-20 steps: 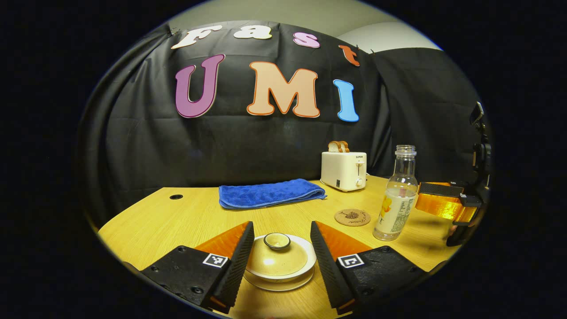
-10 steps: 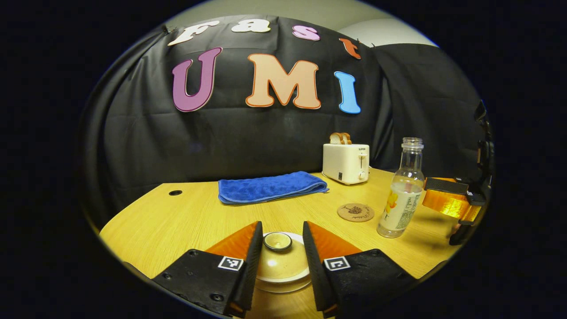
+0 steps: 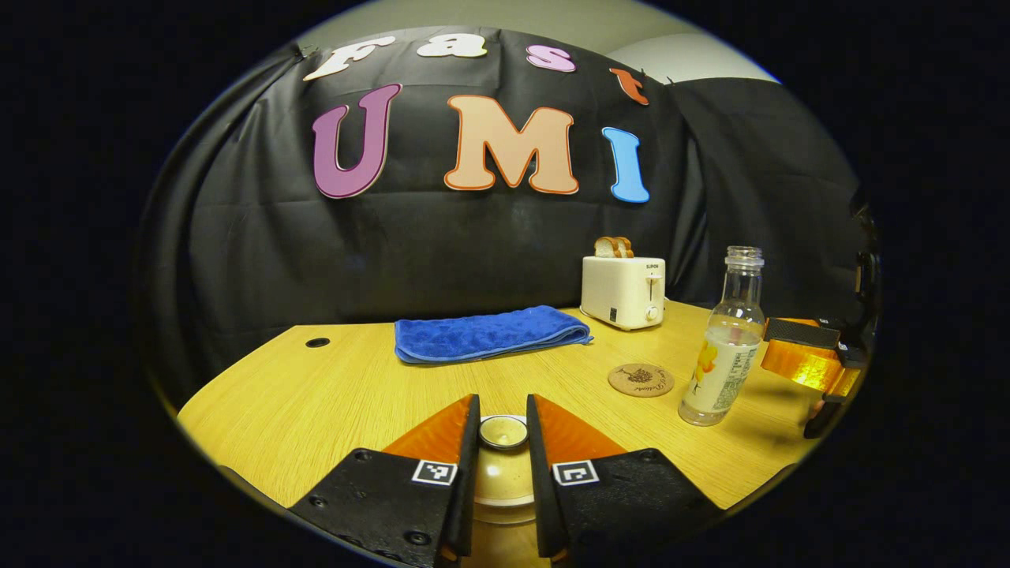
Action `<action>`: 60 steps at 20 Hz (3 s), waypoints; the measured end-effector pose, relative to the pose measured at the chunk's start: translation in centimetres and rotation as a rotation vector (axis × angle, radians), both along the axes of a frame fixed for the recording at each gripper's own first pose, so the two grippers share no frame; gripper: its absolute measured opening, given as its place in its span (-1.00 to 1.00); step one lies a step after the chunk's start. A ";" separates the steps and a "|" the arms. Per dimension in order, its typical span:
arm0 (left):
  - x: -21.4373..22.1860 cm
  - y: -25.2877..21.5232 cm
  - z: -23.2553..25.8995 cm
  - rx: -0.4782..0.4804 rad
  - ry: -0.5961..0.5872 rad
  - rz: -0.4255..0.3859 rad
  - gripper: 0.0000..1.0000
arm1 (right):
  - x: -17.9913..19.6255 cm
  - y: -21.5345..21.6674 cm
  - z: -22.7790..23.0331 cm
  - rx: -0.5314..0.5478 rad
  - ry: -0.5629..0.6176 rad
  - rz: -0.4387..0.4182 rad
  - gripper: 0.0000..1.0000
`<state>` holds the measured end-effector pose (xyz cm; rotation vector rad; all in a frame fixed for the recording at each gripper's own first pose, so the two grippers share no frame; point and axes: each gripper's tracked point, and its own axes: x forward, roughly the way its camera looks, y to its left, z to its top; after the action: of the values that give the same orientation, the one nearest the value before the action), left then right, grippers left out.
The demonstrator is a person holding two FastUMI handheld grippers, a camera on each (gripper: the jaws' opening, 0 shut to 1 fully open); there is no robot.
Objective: Open the teacup lid with one hand, grasp the water bottle and pour water into the teacup with the other hand; after pouring, place the water bottle on the coaster and then close the teacup lid.
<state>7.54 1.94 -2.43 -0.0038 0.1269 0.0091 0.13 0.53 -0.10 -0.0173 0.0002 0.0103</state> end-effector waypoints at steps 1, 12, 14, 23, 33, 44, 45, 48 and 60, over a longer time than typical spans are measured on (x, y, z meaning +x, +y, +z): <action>0.0 0.0 0.1 -0.001 -0.004 0.005 -0.42 | -0.1 0.0 -0.1 0.000 0.000 0.000 0.92; -0.5 0.9 1.7 -0.001 -0.105 0.070 -0.42 | 0.4 0.4 -0.2 0.003 0.008 0.024 0.92; -0.7 1.1 1.9 0.005 -0.114 0.079 -0.42 | 0.7 0.0 -0.1 0.002 0.008 0.012 0.96; -2.5 3.5 2.1 0.014 -0.120 0.140 -0.42 | 2.6 -0.2 -1.0 0.003 0.056 0.002 0.86; -5.7 8.7 2.3 0.022 -0.123 0.235 -0.43 | 5.7 -0.2 -2.6 -0.004 0.159 -0.008 0.92; -6.8 12.5 2.1 0.029 -0.124 0.317 -0.43 | 6.7 -0.6 -3.2 -0.018 0.195 -0.039 0.63; -6.7 12.5 2.1 0.029 -0.125 0.317 -0.43 | 6.6 -0.6 -3.1 -0.020 0.194 -0.043 0.63; -6.8 12.5 2.1 0.029 -0.125 0.316 -0.43 | 6.6 -0.8 -3.1 -0.038 0.197 -0.049 0.60; -6.8 12.5 2.1 0.027 -0.124 0.315 -0.43 | 6.5 0.1 4.2 -0.354 0.161 -0.097 0.59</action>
<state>0.79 14.43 -0.35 0.0026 0.0015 0.3251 6.62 0.63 4.07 -0.3704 0.1638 -0.0856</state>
